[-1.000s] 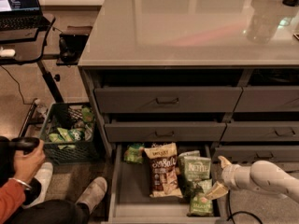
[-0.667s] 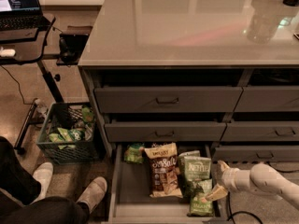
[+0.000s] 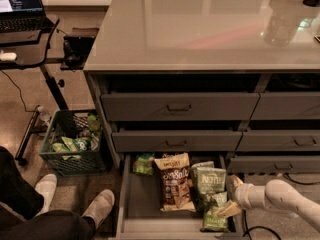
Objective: Pick green jalapeno chip bag from bottom drawer and place on counter
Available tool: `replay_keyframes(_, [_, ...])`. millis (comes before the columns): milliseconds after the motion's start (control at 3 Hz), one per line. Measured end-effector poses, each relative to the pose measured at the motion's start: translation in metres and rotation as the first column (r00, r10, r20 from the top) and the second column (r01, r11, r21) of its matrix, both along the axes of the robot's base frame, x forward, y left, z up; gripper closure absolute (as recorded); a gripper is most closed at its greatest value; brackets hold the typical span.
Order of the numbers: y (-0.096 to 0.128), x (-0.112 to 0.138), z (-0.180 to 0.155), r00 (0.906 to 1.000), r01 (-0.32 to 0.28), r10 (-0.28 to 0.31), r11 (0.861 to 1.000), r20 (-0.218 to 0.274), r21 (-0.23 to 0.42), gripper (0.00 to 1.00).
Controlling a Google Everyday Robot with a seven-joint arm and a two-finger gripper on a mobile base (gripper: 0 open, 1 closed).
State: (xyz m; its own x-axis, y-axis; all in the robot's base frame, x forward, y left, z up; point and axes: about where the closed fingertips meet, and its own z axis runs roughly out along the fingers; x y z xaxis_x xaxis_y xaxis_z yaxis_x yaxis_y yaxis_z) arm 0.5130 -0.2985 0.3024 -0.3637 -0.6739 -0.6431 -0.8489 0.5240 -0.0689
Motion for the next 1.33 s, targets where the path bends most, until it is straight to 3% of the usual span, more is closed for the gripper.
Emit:
replay_keyframes(667, [0.027,-0.006,-0.049,0.9982,-0.060,0.060,0.998,-0.004,0.001,0.00])
replay_keyframes(1333, [0.034,-0.005,-0.096,0.9942,-0.107,0.107,0.991,0.006,-0.078,0.00])
